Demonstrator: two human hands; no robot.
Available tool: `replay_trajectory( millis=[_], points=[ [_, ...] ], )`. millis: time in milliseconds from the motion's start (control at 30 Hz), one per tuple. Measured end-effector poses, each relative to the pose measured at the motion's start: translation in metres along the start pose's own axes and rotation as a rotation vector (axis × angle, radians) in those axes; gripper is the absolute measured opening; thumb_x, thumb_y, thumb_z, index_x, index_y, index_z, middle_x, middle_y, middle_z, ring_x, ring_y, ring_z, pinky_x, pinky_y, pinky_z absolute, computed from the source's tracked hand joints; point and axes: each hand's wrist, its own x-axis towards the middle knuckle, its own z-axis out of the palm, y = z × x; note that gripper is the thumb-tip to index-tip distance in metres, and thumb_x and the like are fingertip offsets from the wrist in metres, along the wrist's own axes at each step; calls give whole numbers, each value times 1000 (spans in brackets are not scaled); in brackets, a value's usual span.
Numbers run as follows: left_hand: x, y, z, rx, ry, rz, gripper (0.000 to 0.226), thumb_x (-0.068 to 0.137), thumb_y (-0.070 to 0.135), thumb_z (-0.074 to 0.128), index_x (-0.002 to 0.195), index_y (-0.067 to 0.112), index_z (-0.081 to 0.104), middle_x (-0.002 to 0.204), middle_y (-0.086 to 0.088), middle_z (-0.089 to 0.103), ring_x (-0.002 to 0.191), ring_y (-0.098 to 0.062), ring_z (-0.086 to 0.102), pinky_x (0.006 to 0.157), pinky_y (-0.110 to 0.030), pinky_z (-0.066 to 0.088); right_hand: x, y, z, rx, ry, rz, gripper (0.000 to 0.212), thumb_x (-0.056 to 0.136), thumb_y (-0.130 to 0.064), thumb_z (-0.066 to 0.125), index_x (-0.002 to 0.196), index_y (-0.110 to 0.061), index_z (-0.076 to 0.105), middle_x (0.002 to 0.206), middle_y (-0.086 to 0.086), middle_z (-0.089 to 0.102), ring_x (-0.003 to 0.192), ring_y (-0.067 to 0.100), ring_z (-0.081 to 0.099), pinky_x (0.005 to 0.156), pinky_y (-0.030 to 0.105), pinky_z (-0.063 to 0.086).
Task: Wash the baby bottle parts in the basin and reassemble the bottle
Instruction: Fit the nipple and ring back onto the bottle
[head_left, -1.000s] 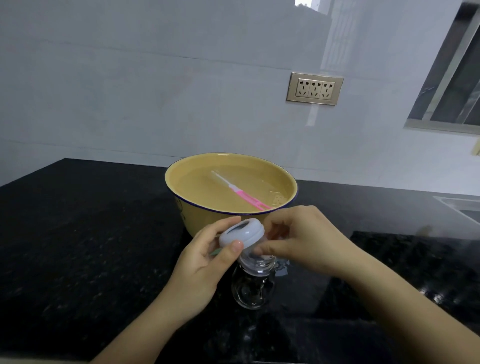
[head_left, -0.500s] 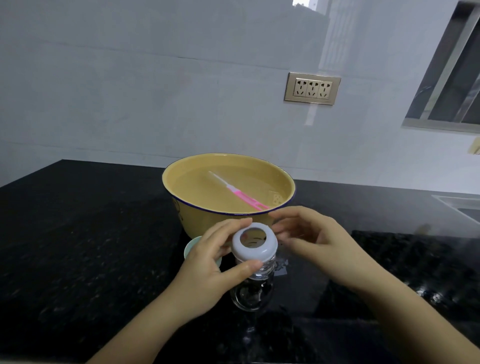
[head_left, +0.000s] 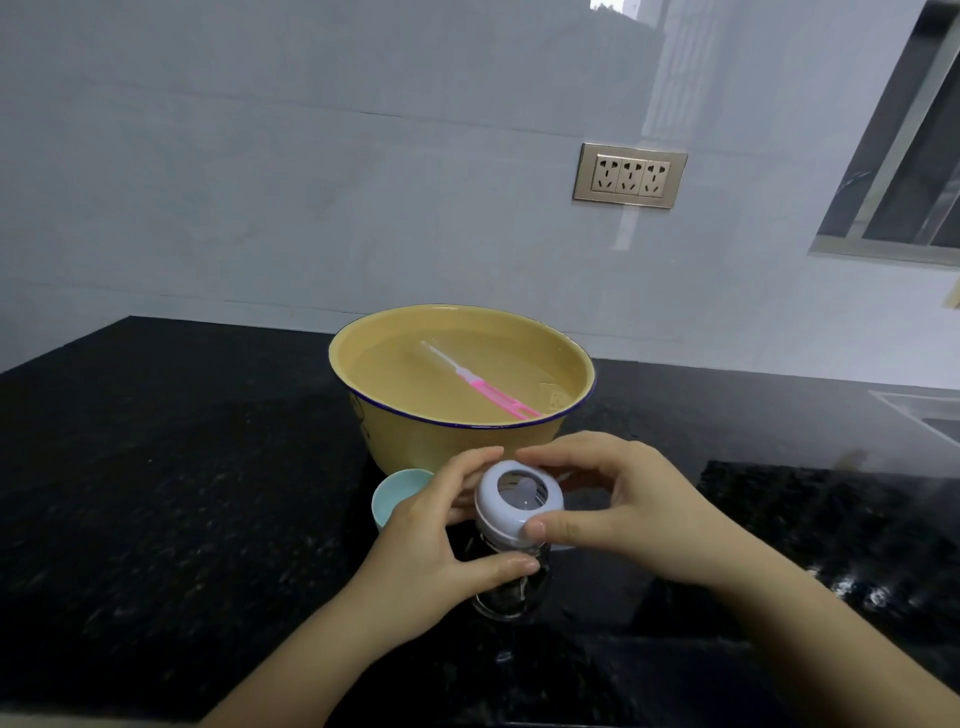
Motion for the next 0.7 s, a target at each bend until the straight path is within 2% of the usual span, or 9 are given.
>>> replay_trajectory(
  millis=[133, 267, 367, 467, 600, 700],
  points=[
    [-1, -2, 1, -18, 25, -25, 76, 61, 18, 88, 120, 40, 45, 116, 34, 58, 108, 9, 57, 87, -5, 42, 3, -4, -1, -78, -7, 23, 48, 63, -34, 85, 108, -36, 67, 103, -19, 65, 96, -2, 63, 88, 24, 52],
    [-1, -4, 2, -34, 35, -42, 76, 60, 18, 89, 121, 38, 48, 114, 30, 61, 108, 6, 59, 89, -8, 44, 4, -10, 0, -180, 12, 41, 45, 57, -44, 85, 98, -35, 67, 95, -18, 66, 89, -3, 61, 83, 26, 52],
    [0, -6, 2, -51, 42, -53, 77, 59, 15, 89, 122, 35, 49, 112, 27, 64, 106, 3, 61, 89, -10, 45, 6, -15, 0, -345, -17, 51, 50, 55, -56, 81, 92, -32, 59, 93, -16, 61, 86, 0, 56, 77, 26, 50],
    [-1, -5, 2, -61, 36, -67, 77, 59, 15, 89, 122, 34, 49, 111, 27, 64, 105, 2, 62, 90, -12, 46, 10, -19, -4, -445, -75, 23, 60, 55, -69, 72, 98, -34, 50, 99, -18, 55, 94, -1, 51, 80, 24, 47],
    [-1, -4, 2, -70, 37, -74, 74, 60, 15, 89, 118, 37, 49, 111, 29, 63, 106, 4, 61, 88, -10, 45, 15, -27, -10, -313, -176, 41, 47, 70, -45, 78, 110, -41, 54, 106, -24, 59, 102, -7, 55, 89, 25, 49],
    [-1, -3, 2, -79, 34, -63, 71, 60, 12, 88, 116, 36, 51, 110, 24, 66, 105, 2, 62, 88, -11, 46, 19, -33, -8, -301, -247, 11, 39, 73, -33, 76, 109, -40, 63, 101, -22, 65, 95, -5, 60, 84, 22, 51]
  ],
)
